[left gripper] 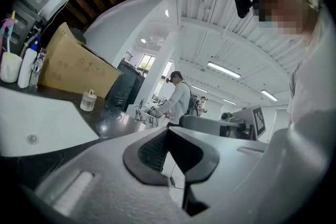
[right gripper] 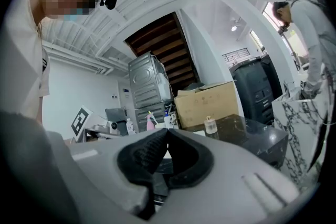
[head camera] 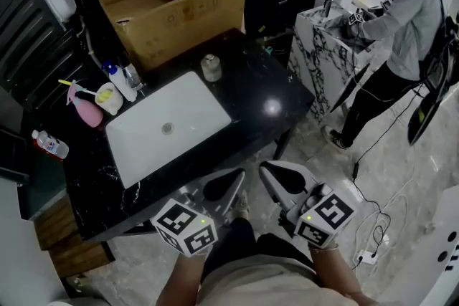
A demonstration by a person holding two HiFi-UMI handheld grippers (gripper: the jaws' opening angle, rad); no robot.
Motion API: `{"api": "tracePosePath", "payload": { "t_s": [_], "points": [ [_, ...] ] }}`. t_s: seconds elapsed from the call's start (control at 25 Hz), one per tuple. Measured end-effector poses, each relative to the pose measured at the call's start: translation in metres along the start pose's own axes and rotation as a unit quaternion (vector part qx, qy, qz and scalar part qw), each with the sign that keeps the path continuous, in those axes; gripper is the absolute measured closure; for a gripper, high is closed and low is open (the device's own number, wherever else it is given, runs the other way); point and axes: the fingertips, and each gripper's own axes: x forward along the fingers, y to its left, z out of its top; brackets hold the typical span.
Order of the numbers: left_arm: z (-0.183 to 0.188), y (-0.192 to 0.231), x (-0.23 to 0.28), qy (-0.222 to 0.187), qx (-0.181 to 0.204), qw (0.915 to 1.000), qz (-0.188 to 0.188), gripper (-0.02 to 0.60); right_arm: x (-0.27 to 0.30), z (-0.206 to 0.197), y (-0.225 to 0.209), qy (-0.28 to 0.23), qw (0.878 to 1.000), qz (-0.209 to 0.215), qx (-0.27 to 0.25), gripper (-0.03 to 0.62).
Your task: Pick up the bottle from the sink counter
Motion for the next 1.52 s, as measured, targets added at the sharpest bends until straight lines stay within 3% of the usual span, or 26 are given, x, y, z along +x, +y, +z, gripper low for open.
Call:
{"api": "tracePosePath", "payload": {
  "t_s": [0.68, 1.0, 1.28, 1.52],
  "points": [
    [0.073, 0.128, 0.053, -0.017, -0.008, 0.9995, 0.027, 0.577, 0.122, 0.051, -0.071, -0.008, 1.000, 0.028, -0.005, 0.592],
    [0.090, 0.177, 0.085, -0.021, -0.013, 0.9995, 0.017, 0.577, 0.174, 0.052, -0.110, 0.010, 1.000, 0.017, -0.009, 0.592],
    [0.108, 0.207, 0.104, -0.033, -0.010, 0.9994, 0.006, 0.577, 0.219, 0.052, -0.119, 0.020, 0.999, 0.031, -0.014, 0.592],
    [0.108, 0.228, 0.098, -0.030, -0.019, 0.9992, 0.018, 0.577, 0.237, 0.046, -0.125, 0.031, 0.999, 0.029, -0.010, 0.592]
  ]
}}
